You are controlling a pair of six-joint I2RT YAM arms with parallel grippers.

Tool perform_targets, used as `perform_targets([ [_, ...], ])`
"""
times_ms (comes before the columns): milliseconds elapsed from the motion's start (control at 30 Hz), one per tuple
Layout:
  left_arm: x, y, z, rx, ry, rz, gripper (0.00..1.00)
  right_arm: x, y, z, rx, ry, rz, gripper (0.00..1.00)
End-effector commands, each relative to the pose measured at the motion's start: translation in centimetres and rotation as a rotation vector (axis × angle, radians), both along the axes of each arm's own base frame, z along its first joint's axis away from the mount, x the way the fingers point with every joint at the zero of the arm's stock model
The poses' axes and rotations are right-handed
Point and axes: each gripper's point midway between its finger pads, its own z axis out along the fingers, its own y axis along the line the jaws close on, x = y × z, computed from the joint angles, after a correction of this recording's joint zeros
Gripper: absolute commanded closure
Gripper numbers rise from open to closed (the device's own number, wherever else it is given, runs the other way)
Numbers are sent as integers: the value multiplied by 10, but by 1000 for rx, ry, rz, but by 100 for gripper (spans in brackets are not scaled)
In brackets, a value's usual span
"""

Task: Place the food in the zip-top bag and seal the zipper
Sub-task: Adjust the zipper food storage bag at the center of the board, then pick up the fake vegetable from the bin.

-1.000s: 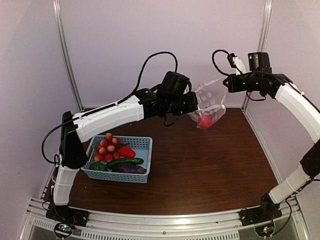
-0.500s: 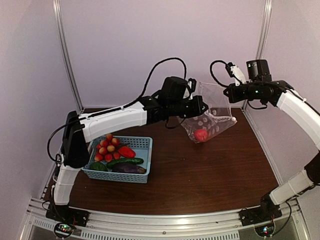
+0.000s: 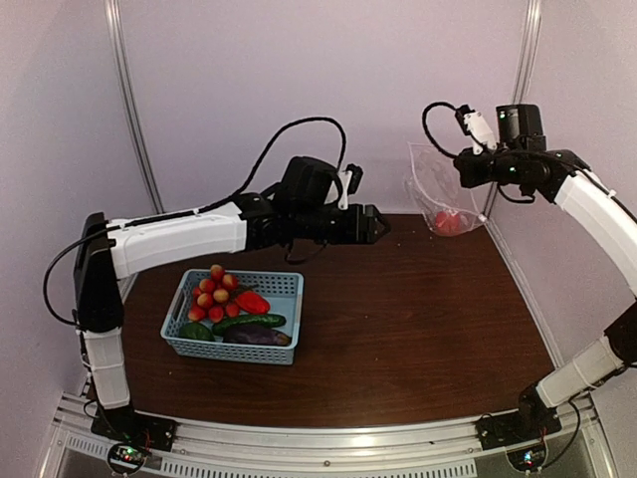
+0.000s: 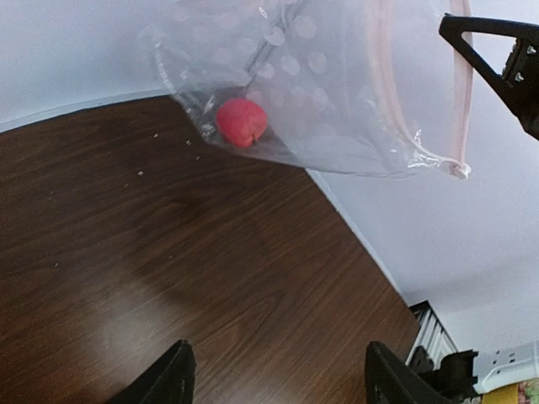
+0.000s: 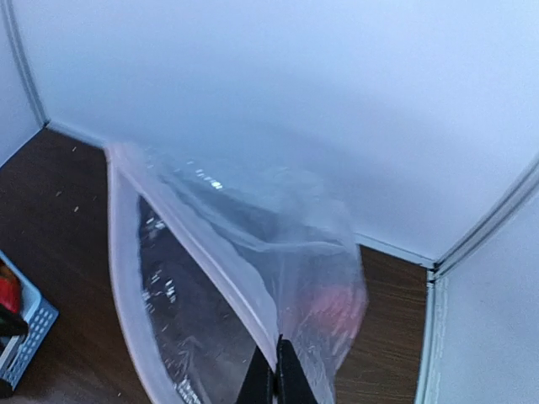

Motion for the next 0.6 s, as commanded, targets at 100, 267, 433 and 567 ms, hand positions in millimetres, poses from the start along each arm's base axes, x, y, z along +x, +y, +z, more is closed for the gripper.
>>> perform_targets([
  [100,-21,96,-19,246,-79,132,28,-38,83,-116,-37,302,319,100],
  [267,-27,139,-29,346,-80,219,25,-31,93,-109,-9,293,349,100],
  [433,-34,169,-47,424,-35,269,20,-38,105,-133,25,366,413,100],
  [567,-39,191,-54,488,-20,293,15,-41,107,-137,19,372,437,100],
])
